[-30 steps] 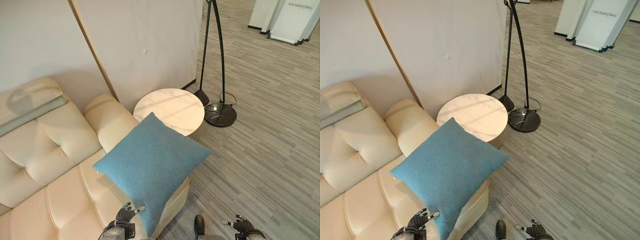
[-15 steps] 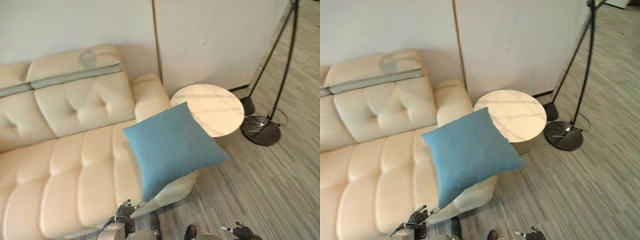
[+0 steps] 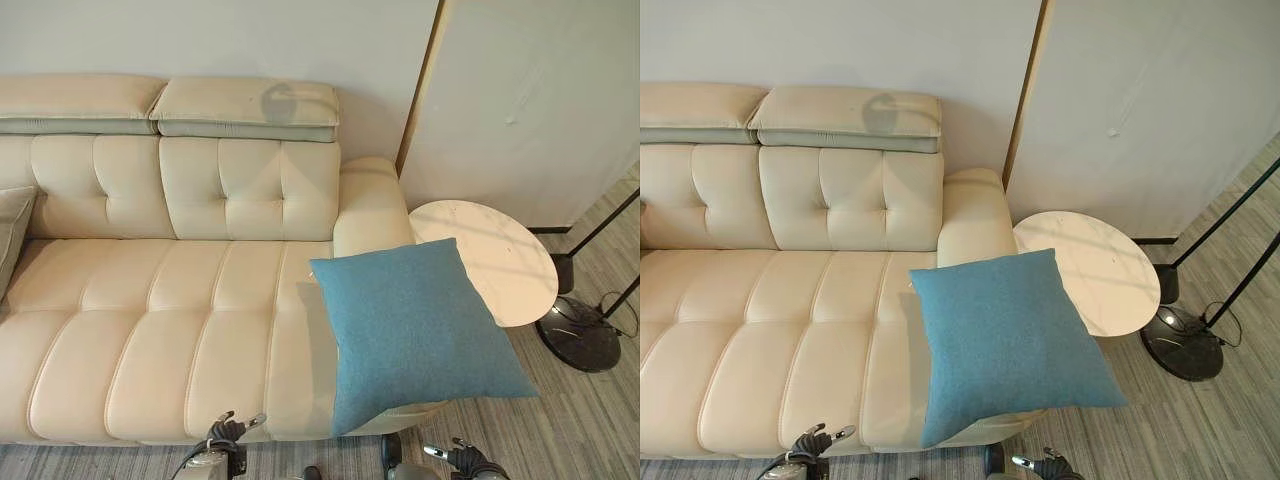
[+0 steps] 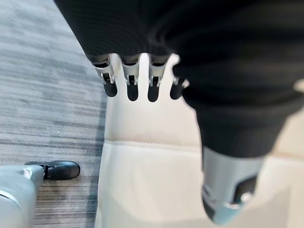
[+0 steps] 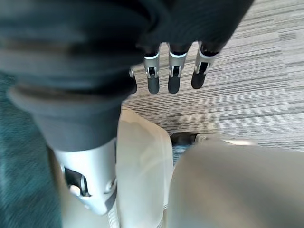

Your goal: Pick up all the scattered cushions and arrange them neatly on the sofa.

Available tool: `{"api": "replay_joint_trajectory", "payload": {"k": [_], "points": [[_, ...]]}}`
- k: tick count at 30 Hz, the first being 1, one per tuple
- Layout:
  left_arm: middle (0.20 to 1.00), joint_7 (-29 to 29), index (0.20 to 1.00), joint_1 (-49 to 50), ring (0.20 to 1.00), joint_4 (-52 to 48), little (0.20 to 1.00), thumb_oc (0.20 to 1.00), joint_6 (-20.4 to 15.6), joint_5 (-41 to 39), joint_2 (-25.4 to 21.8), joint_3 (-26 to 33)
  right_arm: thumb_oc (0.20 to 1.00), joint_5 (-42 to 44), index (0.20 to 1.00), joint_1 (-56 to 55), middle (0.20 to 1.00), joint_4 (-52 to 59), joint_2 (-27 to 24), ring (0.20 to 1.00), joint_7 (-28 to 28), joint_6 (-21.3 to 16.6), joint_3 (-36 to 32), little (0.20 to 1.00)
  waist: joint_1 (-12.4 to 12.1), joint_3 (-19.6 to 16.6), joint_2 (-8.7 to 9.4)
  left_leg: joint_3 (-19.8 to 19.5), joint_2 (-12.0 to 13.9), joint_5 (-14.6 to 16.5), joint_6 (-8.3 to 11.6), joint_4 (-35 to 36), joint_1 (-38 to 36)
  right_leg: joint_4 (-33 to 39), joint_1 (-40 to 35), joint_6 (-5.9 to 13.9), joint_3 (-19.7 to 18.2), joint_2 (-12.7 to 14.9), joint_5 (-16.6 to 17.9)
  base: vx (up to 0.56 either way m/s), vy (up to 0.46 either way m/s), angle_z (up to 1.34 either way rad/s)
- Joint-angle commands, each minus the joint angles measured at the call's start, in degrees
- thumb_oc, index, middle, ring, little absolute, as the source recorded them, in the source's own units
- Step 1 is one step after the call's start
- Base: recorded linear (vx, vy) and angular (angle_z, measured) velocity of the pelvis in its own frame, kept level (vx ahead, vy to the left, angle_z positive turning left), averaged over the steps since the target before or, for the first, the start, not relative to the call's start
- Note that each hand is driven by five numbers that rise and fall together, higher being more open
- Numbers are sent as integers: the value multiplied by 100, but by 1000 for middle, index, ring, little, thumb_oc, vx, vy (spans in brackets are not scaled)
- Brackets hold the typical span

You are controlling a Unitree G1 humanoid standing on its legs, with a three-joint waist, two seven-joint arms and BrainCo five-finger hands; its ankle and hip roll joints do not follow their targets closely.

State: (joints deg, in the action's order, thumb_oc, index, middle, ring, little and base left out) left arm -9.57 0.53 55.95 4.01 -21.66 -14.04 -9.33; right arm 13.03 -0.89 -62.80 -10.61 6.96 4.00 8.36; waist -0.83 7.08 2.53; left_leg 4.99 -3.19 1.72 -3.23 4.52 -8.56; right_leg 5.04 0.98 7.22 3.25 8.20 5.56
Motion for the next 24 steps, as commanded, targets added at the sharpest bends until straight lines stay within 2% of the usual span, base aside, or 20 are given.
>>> {"api": "replay_joint_trajectory", "payload": {"k": [1,6,10,18,20,24], "points": [[1000,14,1000,-137,1000,-60,1000,1000,-200,-201,112,-16,1000,25,1000,49,1000,-87,-114,1000,7,-49,126,1000,75,-139,-39,-57,363,-131,415,48,466,-4,-385,-42,93,-281,-595,123,-214,-4],[1000,-16,1000,-160,1000,234,1000,1000,-195,-268,204,85,1000,58,1000,-26,1000,-772,-209,1000,142,-9,-160,1000,204,-157,-81,-92,503,-166,556,48,422,-4,-500,-150,217,-391,-763,79,-203,-5],[1000,-16,1000,-296,1000,506,1000,1000,-227,-398,113,303,1000,208,1000,-8,1000,-1320,-574,1000,232,40,-637,1000,308,-164,-77,-83,606,-188,643,48,416,-4,-519,-210,276,-475,-835,45,-136,6],[1000,84,1000,-578,1000,429,1000,1000,-331,-475,-522,723,1000,221,1000,170,1000,-1727,-1935,1000,158,136,-1398,1000,407,-235,-49,17,708,-182,732,48,373,-4,-539,-209,293,-538,-880,36,-56,-5],[1000,78,1000,-640,1000,340,1000,1000,-344,-619,-625,856,1000,238,1000,357,1000,-1565,-2350,1000,127,115,-1519,1000,417,-257,-47,38,709,-169,740,48,351,-4,-555,-202,283,-542,-882,32,-2,-6],[1000,-50,1000,-778,1000,5,1000,1000,-430,-997,-605,1012,1000,184,1000,742,1000,-791,-2789,1000,159,35,-1426,1000,441,-280,-48,105,716,-144,745,48,353,-4,-529,-185,247,-535,-874,21,17,-12]]}}
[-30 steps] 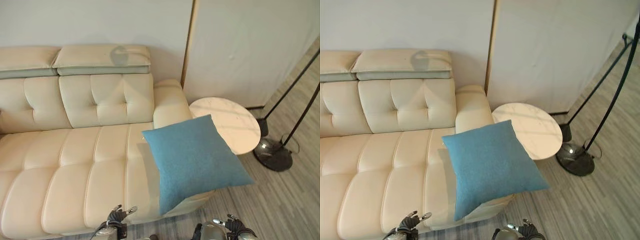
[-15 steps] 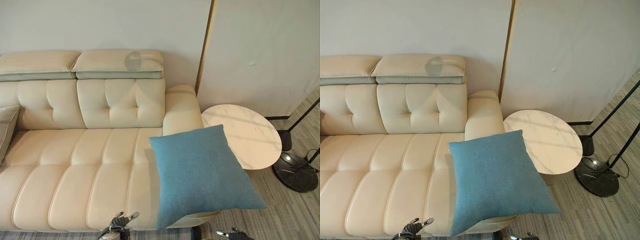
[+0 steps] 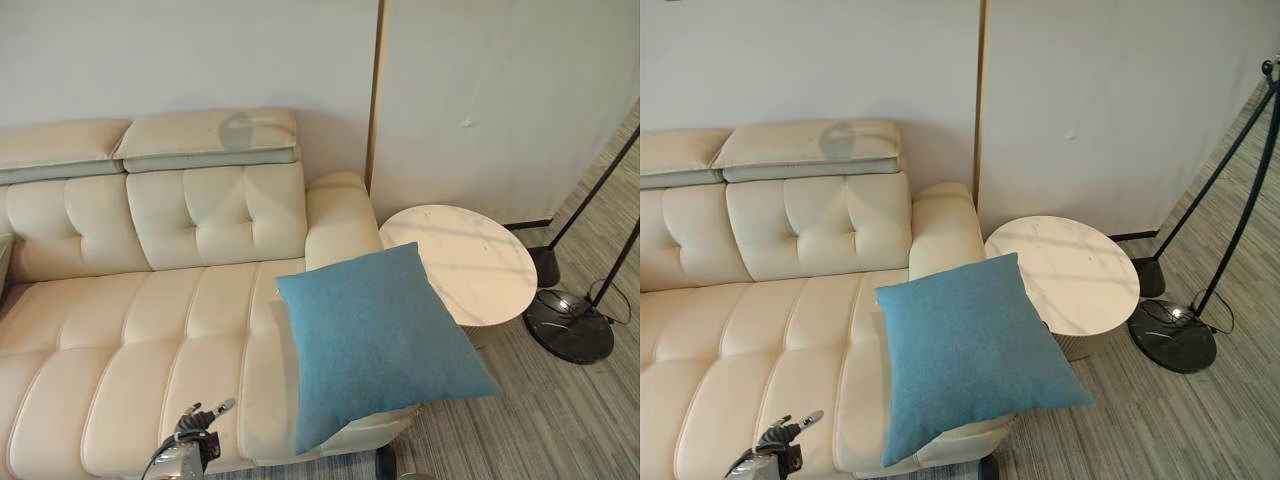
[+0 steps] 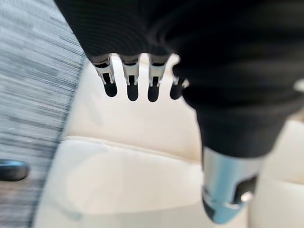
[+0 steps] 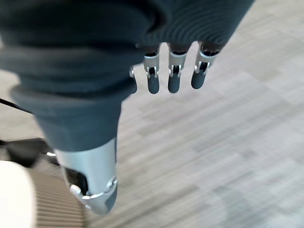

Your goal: Pick up all the scattered cushions and arrange them neatly on the sofa.

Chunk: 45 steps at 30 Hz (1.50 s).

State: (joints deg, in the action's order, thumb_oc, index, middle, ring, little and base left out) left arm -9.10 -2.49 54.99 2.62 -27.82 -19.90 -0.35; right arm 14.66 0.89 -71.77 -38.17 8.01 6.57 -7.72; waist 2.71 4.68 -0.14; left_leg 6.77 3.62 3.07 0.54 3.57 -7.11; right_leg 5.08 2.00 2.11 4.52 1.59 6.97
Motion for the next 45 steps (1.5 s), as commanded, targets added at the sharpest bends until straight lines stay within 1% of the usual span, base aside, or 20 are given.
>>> {"api": "replay_joint_trajectory", "payload": {"k": [1,4,7,8,10,12,13,15,17,22,23,28,31,33,34,35,36,37,40,45], "points": [[1000,-136,1000,-506,1000,42,1000,1000,-315,-479,28,116,1000,11,1000,678,1000,354,-77,1000,81,-237,255,1000,84,-39,220,-48,38,-272,367,143,212,-8,-618,331,108,126,-1003,6,24,-13],[1000,-303,1000,-648,1000,-352,1000,1000,-377,-837,323,-5,1000,-16,1000,1150,1000,1376,-41,1000,139,-269,639,1000,75,-34,228,29,46,-239,365,143,228,-8,-567,331,55,130,-981,9,23,-4],[1000,-371,1000,-716,1000,-631,1000,1000,-370,-913,499,-210,1000,30,1000,1453,1000,1884,115,1000,191,-258,905,1000,64,-21,230,51,46,-226,357,143,240,-8,-550,329,50,133,-975,4,8,-1],[1000,-413,1000,-805,1000,-744,1000,1000,-347,-934,621,-391,1000,85,1000,1720,1000,2231,346,1000,265,-231,1117,1000,57,6,230,59,48,-229,351,143,269,-8,-520,336,46,139,-963,0,0,0],[1000,-455,1000,-846,1000,-819,1000,1000,-343,-927,669,-472,1000,147,1000,1813,1000,2372,482,1000,334,-244,1181,1000,60,22,226,63,48,-229,348,143,285,-8,-504,334,45,142,-957,-6,11,-11],[1000,-521,1000,-1002,1000,-898,1000,1000,-277,-718,793,-775,1000,278,1000,2069,1000,2743,906,1000,463,-283,1435,1000,60,89,207,61,45,-246,341,143,372,-8,-409,327,34,151,-924,-12,9,-4],[1000,-521,1000,-1003,1000,-897,1000,1000,-277,-718,792,-775,1000,278,1000,2068,1000,2747,908,1000,465,-281,1435,1000,62,86,208,59,45,-247,341,143,376,-8,-405,327,35,152,-923,0,0,0],[1000,-511,1000,-1046,1000,-881,1000,1000,-207,-627,898,-981,1000,248,1000,2127,1000,2967,1192,1000,481,-251,1657,1000,63,124,199,66,50,-266,337,143,443,-8,-337,324,38,159,-907,0,0,0],[1000,-522,1000,-1150,1000,-918,1000,1000,-153,-620,1063,-1262,1000,251,1000,2160,1000,3146,1634,1000,532,-246,1941,1000,59,208,180,55,50,-302,338,143,562,-8,-231,317,41,171,-884,-35,7,4],[1000,-518,1000,-1187,1000,-964,1000,1000,-106,-600,1175,-1499,1000,258,1000,1992,1000,3170,2018,1000,519,-222,2189,1000,59,268,177,22,52,-333,333,143,626,-8,-179,302,61,170,-868,-12,1,-1],[1000,-436,1000,-1106,1000,-930,1000,1000,-63,-598,1290,-1739,1000,157,1000,1696,1000,3019,2352,1000,396,-181,2530,1000,42,330,182,-6,49,-332,324,143,597,-8,-224,290,93,162,-893,0,0,0],[1000,-293,1000,-859,1000,-858,1000,1000,-15,-803,1496,-2139,1000,411,1000,1275,1000,2678,2756,1000,189,-155,2882,1000,-6,416,184,-48,33,-304,314,143,507,-8,-353,284,145,178,-954,21,-2,6],[1000,-201,1000,-828,1000,-831,1000,1000,-26,-898,1568,-2342,1000,893,1000,1176,1000,2529,2944,1000,55,-289,2953,1000,-24,492,167,-64,18,-301,313,143,496,-8,-373,290,172,195,-967,-17,13,7],[1000,-103,1000,-740,1000,-874,1000,1000,-80,-1302,1675,-2390,1000,1857,1000,1037,1000,2427,3133,1000,-122,-468,2814,1000,-33,579,149,-78,1,-297,309,143,492,-8,-377,301,190,208,-966,-37,27,2],[896,-24,896,-740,896,-780,896,896,-67,-1503,1748,-2422,1000,2491,1000,1024,1000,2114,3274,1000,-248,-529,2716,1000,-39,632,130,-79,-6,-297,311,143,490,-8,-380,312,203,224,-961,-33,28,1],[507,3,507,-748,507,-734,507,507,-91,-1639,1783,-2429,1000,2915,1000,1031,1000,2033,3349,1000,-355,-554,2655,1000,-47,659,123,-80,-13,-298,313,143,485,-8,-384,314,211,230,-960,-56,34,0],[200,122,200,-776,200,-678,200,200,-100,-1769,1840,-2491,200,3617,200,1055,200,1760,3463,200,-595,-599,2615,200,-73,712,112,-95,-20,-306,324,143,501,-8,-366,314,226,243,-947,-60,24,1],[200,215,200,-755,200,-772,200,200,-129,-1816,1840,-2533,200,3847,200,1036,200,1732,3464,200,-766,-574,2639,200,-93,733,109,-94,-23,-317,336,143,523,-8,-345,316,233,249,-934,-59,15,0],[200,267,200,-658,200,-958,200,200,-192,-1916,1817,-2532,200,4128,200,981,200,1761,3434,200,-875,-616,2610,200,-132,726,104,-117,-20,-321,355,143,539,-8,-351,321,269,262,-931,-34,-8,4],[200,352,200,-542,200,-1223,200,200,-225,-1830,1714,-2499,200,4052,200,864,200,2032,3377,200,-951,-644,2662,200,-153,552,109,-102,-2,-292,367,143,466,-8,-420,315,282,249,-977,4,-33,5]]}}
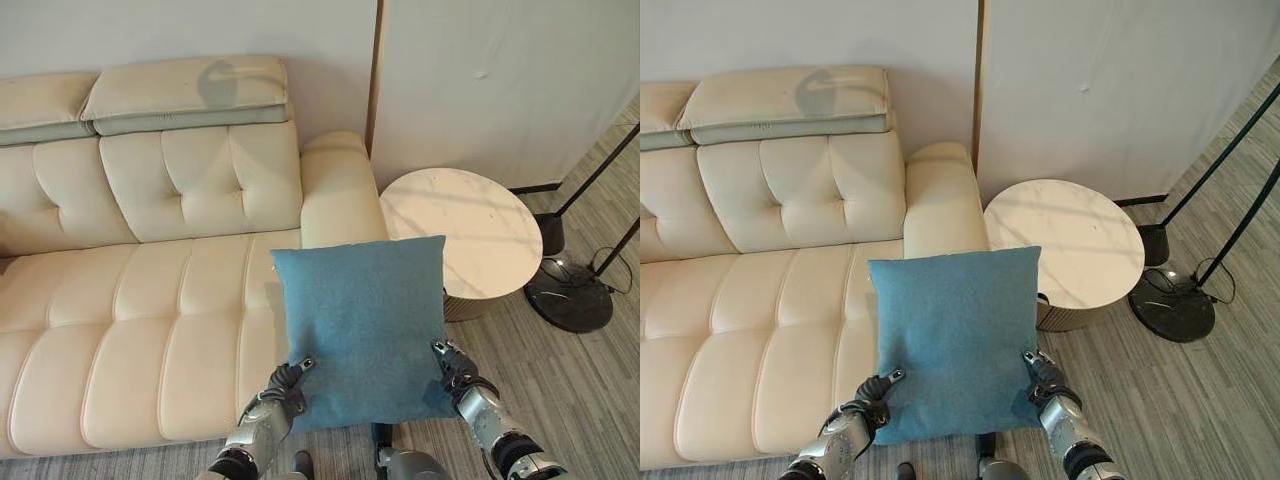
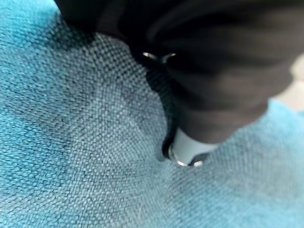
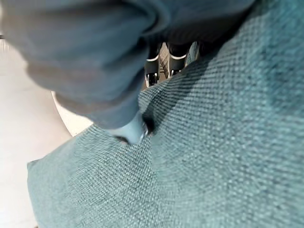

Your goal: Pick up all the scattered cushions and arrange them neatly on the sofa.

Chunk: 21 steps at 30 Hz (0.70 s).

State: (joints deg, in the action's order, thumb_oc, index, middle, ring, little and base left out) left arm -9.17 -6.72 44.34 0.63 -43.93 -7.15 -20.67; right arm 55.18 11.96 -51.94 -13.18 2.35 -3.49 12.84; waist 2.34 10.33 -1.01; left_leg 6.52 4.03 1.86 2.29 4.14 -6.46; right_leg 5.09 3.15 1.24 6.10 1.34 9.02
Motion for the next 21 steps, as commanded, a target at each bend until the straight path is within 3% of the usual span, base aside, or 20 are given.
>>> {"api": "replay_joint_trajectory", "payload": {"k": [1,11,21], "points": [[200,369,200,-89,200,-253,200,200,-33,-130,397,-485,200,-65,200,-288,200,151,840,200,-393,340,603,200,-115,-47,193,-76,-37,-169,197,86,382,-9,-552,397,122,267,-1192,-1,-68,2],[200,638,200,467,200,-1295,200,200,16,751,-182,-297,200,-1560,200,-702,200,1356,89,200,-550,295,616,200,-144,-229,109,-231,166,-364,370,86,310,-9,-761,223,261,53,-1414,-30,-129,6],[200,771,200,647,200,-1632,200,200,28,1270,-399,-203,200,-1907,200,-907,200,1422,-153,200,-700,331,542,200,-217,-124,111,-510,337,-662,539,86,385,-9,-880,45,509,-140,-1563,-32,-128,16]]}}
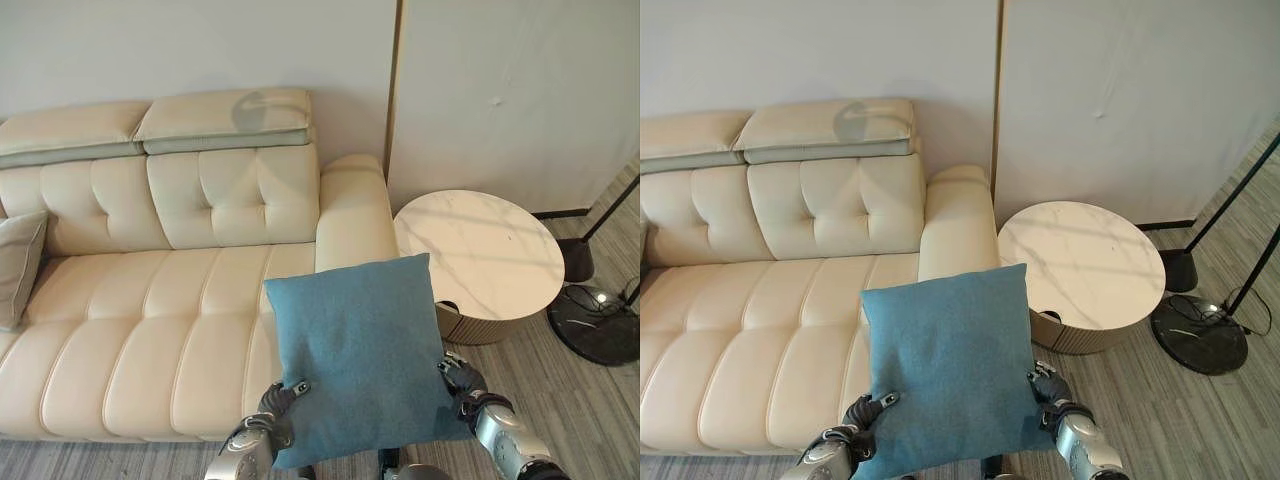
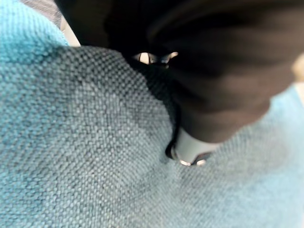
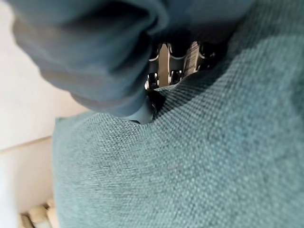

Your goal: Pick up all the scattered cushions and arrange them neatly on the sofa.

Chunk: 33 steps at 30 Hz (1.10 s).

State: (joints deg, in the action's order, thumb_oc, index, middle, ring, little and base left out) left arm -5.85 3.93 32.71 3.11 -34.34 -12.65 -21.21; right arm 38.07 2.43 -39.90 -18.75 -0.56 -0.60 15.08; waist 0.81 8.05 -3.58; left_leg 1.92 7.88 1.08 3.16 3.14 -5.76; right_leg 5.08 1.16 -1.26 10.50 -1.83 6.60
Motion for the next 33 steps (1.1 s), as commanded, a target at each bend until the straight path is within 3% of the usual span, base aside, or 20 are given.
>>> {"api": "replay_joint_trajectory", "payload": {"k": [1,6,8,9,10,11,12,13,16,26,29,31,33], "points": [[200,439,200,-398,200,-437,200,200,-207,380,159,-144,200,-246,200,26,200,193,386,200,-414,42,310,200,-76,120,369,-81,-24,-613,466,186,309,-8,-718,275,107,152,-1345,-2,-56,13],[200,408,200,-390,200,-639,200,200,-238,432,113,-115,200,-255,200,25,200,363,324,200,-397,11,278,200,-95,266,373,-207,-23,-794,507,186,436,-8,-685,233,209,151,-1345,-50,-63,11],[200,340,200,-435,200,-966,200,200,-315,521,14,-27,200,-261,200,3,200,731,205,200,-378,-36,220,200,-108,403,350,-299,-102,-1070,542,186,844,-8,-490,224,526,243,-1321,-201,-26,53],[200,296,200,-431,200,-1274,200,200,-366,587,-33,107,200,-265,200,-44,200,1052,129,200,-336,-107,82,200,-140,448,349,-121,-189,-1136,467,186,1059,-8,-353,250,772,334,-1285,-162,-5,212],[200,295,200,-424,200,-1421,200,200,-387,616,-52,183,200,-268,200,-67,200,1198,108,200,-339,-131,20,200,-147,434,371,94,-196,-1074,397,183,1033,-8,-297,270,879,371,-1268,-96,43,203],[200,338,200,-211,200,-2131,200,200,-555,680,-149,507,200,-302,200,-237,200,2120,-10,200,-404,-199,-69,200,-186,374,529,764,-214,-97,197,-880,951,-8,-301,318,1208,543,-1277,3,84,181],[200,368,200,-106,200,-2317,200,200,-583,683,-174,607,200,-273,200,-367,200,2372,-18,200,-453,-208,-111,200,-192,339,548,843,-254,123,175,-949,867,-8,-319,332,1291,555,-1288,39,150,61],[200,365,200,-31,200,-2521,200,200,-623,663,-218,764,200,-285,200,-464,200,2682,-43,200,-504,-247,-154,200,-188,306,556,936,-289,282,148,-956,756,-8,-351,356,1369,577,-1285,55,183,66],[200,482,200,407,200,-3253,200,200,-621,686,-342,1019,200,-216,200,-885,200,3627,-108,200,-733,-275,-345,200,-107,85,436,1031,-397,77,98,60,293,-8,-391,490,1600,596,-1151,71,273,69],[200,508,200,942,200,-4150,200,200,-700,893,-591,1591,200,-182,200,-1167,200,4419,52,200,-1083,-150,-211,200,-322,92,596,1073,-700,376,-231,186,133,-8,-452,755,1566,945,-685,-26,263,17],[200,458,200,960,200,-4219,200,200,-732,905,-638,1651,200,-183,200,-1191,200,4514,112,200,-1087,-172,-167,200,-337,158,600,1046,-771,409,-311,186,107,-275,-362,826,1539,1073,-691,-62,187,8],[200,335,200,871,200,-4277,200,200,-833,954,-762,1693,200,-160,200,-1086,200,4497,199,200,-1037,-239,-109,200,-262,251,632,889,-792,371,-374,186,139,-784,-44,840,863,933,-833,-82,115,13],[200,316,200,842,200,-4305,200,200,-900,924,-792,1684,200,-130,200,-1020,200,4539,200,200,-1047,-283,-93,200,-203,202,669,850,-819,232,-387,186,266,-737,93,747,288,634,-863,-76,23,39]]}}
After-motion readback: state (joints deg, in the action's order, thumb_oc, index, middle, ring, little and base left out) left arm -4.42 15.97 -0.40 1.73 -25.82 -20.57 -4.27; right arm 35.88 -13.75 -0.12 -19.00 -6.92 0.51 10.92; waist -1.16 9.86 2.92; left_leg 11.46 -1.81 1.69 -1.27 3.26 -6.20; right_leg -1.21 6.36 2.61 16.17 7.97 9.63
